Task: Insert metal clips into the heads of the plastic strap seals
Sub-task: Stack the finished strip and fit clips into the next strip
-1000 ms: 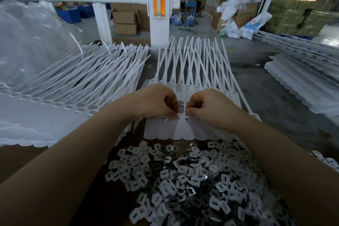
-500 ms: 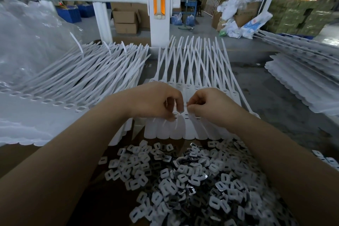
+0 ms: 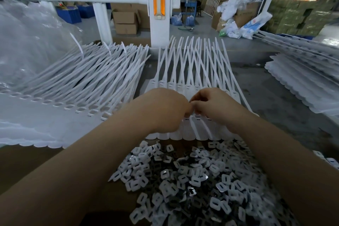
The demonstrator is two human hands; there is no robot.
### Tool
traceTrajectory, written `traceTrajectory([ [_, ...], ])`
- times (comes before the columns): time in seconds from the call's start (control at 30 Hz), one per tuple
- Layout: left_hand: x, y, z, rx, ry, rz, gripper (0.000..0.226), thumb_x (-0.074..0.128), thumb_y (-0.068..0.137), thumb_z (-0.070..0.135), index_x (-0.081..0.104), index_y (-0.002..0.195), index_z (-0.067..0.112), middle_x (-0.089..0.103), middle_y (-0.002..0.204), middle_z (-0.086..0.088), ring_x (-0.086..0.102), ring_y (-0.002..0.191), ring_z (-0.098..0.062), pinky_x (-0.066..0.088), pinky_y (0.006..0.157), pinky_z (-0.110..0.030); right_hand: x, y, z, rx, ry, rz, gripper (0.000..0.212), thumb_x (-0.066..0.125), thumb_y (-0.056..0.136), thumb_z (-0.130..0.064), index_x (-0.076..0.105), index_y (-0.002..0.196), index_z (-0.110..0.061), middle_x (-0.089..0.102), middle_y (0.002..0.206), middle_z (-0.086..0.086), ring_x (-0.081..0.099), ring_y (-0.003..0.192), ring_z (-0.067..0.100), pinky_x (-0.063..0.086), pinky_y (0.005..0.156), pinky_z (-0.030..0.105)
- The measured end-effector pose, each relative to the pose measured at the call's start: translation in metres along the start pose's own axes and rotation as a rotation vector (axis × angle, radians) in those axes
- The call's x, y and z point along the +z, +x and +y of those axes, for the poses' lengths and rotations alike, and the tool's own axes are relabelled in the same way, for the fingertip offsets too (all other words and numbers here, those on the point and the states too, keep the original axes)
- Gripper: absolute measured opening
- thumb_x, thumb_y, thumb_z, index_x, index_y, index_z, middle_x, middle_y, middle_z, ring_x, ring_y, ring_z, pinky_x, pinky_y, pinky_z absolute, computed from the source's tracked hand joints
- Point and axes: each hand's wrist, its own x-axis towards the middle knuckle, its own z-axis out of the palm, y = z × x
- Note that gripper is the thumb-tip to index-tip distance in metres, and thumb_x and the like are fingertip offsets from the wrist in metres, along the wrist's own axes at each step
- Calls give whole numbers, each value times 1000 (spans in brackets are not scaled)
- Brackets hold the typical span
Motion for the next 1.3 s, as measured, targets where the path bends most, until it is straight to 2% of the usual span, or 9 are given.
traceTrajectory([
  [0.1, 2, 3, -3, 4, -18, 32, 39, 48, 94, 14, 56, 128, 31, 58, 113, 5, 58, 103, -19, 52, 87, -39, -1, 1, 1, -5, -13, 2, 14, 60, 93, -19, 64, 82, -26, 67, 76, -6, 57, 53, -6, 40, 54, 16],
  [0.23, 13, 4, -20, -104, -543, 123, 35, 50, 91, 6, 72, 105, 29, 67, 100, 11, 65, 88, -9, 56, 79, -30, -7, -3, 0, -46, 9, -61, 15, 59, 92, -17, 65, 82, -27, 67, 73, -8, 60, 62, 0, 43, 59, 21],
  [0.33, 22, 8, -29, -166, -807, 219, 26, 59, 88, 7, 73, 88, 29, 69, 83, 13, 65, 75, -1, 52, 63, -18, -13, -10, -8, -230, -31, -232, 11, 67, 89, -20, 69, 84, -29, 71, 79, -12, 64, 70, 1, 49, 63, 22],
  [0.43, 30, 11, -32, -206, -958, 284, 20, 64, 86, 8, 72, 84, 26, 71, 80, 8, 64, 70, 1, 47, 63, -17, -10, -19, -21, -409, -140, -500, 8, 73, 85, -23, 72, 86, -31, 71, 85, -14, 62, 72, 2, 51, 66, 21],
  [0.57, 35, 12, -33, -196, -991, 291, 14, 67, 87, 9, 74, 90, 20, 72, 87, 3, 69, 80, -13, 58, 78, -32, 2, -25, -29, -497, -264, -674, 12, 76, 83, -19, 74, 91, -27, 67, 82, -21, 61, 73, -3, 50, 69, 15],
  [0.83, 35, 13, -33, -200, -985, 305, 14, 67, 87, 7, 75, 89, 18, 73, 88, -2, 68, 84, -24, 56, 83, -44, 7, -26, -31, -494, -305, -695, 20, 75, 83, -17, 74, 100, -27, 63, 72, -23, 58, 66, -8, 42, 62, 7],
  [0.93, 36, 14, -34, -193, -973, 306, 14, 67, 87, 6, 75, 89, 17, 73, 88, -2, 68, 83, -23, 56, 82, -44, 7, -26, -32, -486, -313, -686, 16, 75, 84, -17, 74, 98, -24, 61, 67, -30, 58, 64, -10, 42, 60, 6],
  [1.13, 37, 14, -34, -186, -965, 308, 14, 67, 87, 10, 74, 86, 22, 73, 85, 1, 69, 81, -22, 57, 80, -43, 5, -25, -29, -482, -281, -689, 12, 74, 84, -18, 76, 95, -23, 70, 83, -17, 62, 72, -6, 49, 68, 11],
  [1.3, 37, 13, -36, -172, -972, 319, 14, 68, 87, 10, 74, 87, 23, 72, 83, 5, 67, 73, -10, 56, 70, -25, -1, -22, -26, -462, -209, -683, 11, 76, 82, -19, 76, 93, -23, 73, 92, -14, 67, 83, -2, 54, 81, 19],
])
